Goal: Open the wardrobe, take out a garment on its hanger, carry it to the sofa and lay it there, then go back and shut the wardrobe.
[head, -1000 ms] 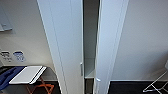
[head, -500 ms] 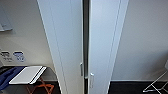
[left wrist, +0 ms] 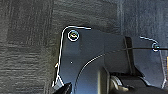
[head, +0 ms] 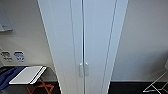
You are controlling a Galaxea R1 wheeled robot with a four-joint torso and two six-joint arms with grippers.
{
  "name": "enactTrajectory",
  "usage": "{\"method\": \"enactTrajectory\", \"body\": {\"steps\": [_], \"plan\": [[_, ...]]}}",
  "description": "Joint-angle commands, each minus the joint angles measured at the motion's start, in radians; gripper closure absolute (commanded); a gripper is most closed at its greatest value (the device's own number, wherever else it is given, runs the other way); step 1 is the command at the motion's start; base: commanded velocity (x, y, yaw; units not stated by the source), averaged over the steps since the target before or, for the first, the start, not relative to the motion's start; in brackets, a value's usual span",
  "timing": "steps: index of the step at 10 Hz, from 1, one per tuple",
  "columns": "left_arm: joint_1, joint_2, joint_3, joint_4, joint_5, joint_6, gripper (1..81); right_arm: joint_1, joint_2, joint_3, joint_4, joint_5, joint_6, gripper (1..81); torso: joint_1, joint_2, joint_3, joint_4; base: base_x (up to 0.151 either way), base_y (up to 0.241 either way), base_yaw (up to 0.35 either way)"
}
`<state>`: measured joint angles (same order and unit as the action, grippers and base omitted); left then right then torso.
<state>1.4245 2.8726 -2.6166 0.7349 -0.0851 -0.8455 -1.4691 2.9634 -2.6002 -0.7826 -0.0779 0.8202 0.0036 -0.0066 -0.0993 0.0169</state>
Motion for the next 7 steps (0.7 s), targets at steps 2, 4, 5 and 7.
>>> {"method": "enactTrajectory", "body": {"steps": [2,4,5,7], "plan": [[0.023,0.116,-0.086,0.032,-0.012,-0.001,1.0,0.002,0.042,-0.032,-0.037,-0.045,-0.003,1.0,0.0,0.0,0.0,0.0,0.0,0.0,0.0],[0.023,0.15,-0.094,0.029,0.01,-0.003,1.0,-0.018,0.045,-0.036,-0.05,-0.04,-0.003,1.0,0.0,0.0,0.0,0.0,0.0,0.0,0.0],[0.023,0.163,-0.094,0.029,0.011,-0.003,1.0,-0.023,0.045,-0.037,-0.052,-0.033,-0.004,1.0,-0.001,-0.001,0.0,0.0,0.0,0.0,0.0],[0.024,0.176,-0.094,0.029,0.011,-0.003,1.0,-0.023,0.05,-0.038,-0.06,-0.025,-0.004,1.0,-0.001,-0.001,0.001,0.0,0.0,0.0,0.0]]}}
